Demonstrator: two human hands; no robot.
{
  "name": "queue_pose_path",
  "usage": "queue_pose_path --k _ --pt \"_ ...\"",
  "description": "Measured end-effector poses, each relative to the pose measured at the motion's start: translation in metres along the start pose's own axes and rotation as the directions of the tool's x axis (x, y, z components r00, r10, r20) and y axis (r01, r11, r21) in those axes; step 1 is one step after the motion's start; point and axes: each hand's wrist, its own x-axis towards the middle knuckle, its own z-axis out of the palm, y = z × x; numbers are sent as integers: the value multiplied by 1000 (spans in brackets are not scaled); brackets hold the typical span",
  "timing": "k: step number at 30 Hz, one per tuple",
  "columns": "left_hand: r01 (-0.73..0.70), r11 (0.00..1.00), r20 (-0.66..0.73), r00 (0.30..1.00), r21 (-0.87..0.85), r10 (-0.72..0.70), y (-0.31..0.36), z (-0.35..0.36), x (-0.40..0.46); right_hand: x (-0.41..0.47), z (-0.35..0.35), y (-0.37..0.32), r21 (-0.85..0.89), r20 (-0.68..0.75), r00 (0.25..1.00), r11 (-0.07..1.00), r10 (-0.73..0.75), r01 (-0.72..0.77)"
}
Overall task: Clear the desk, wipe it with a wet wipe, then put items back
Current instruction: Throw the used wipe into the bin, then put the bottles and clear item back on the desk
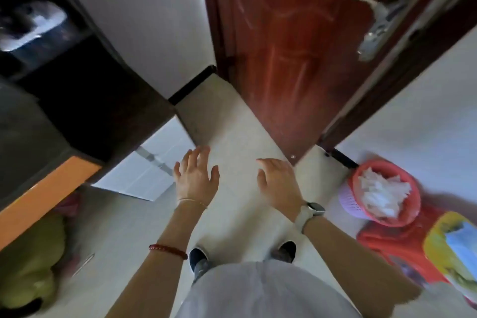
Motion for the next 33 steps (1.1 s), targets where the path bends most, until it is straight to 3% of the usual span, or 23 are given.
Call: queue_pose_path --k 5,8,14,20,25,33 --pt "250 967 -160 954 -54 -256 -150 -85 -47 21 55 -150 34 74 953 956 -292 291" --pt "366 927 -282 883 -85 -375 -238 -124 -90 26 95 -236 88 87 884 888 -459 452" --pt "542 809 -344 733 -227 -587 -343 -171 -127 39 137 -357 139 173 771 790 -613 597" --pt "504 806 -389 707 -310 -591 -381 -201 -85 79 140 -410 114 219 764 794 -607 597" --pt "385 864 -430 754 -325 -497 -379 -231 -6 141 119 -424 112 153 807 821 -571 560" --pt "62 924 -461 853 -378 -246 -329 -271 158 298 82 -431 131 17 875 868 -484 478"
